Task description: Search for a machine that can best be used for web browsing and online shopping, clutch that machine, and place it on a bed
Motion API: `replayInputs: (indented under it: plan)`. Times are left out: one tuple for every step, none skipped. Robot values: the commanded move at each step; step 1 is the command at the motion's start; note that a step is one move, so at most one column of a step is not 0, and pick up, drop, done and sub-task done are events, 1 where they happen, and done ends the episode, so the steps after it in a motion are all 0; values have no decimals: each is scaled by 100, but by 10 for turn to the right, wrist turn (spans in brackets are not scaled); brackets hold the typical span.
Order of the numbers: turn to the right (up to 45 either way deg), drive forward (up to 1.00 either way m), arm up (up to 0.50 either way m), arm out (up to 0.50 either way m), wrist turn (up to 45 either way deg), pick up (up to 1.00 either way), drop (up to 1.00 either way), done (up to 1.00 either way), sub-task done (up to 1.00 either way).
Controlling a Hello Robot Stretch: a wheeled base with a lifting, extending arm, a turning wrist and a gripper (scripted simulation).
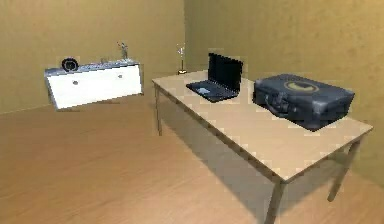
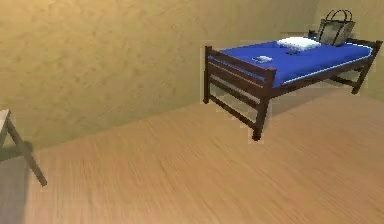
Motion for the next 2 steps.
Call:
replayInputs:
  plan:
    - [0,75,0,0,0,0,0,0,0]
    - [-300,0,0,0,0,0,0,0,0]
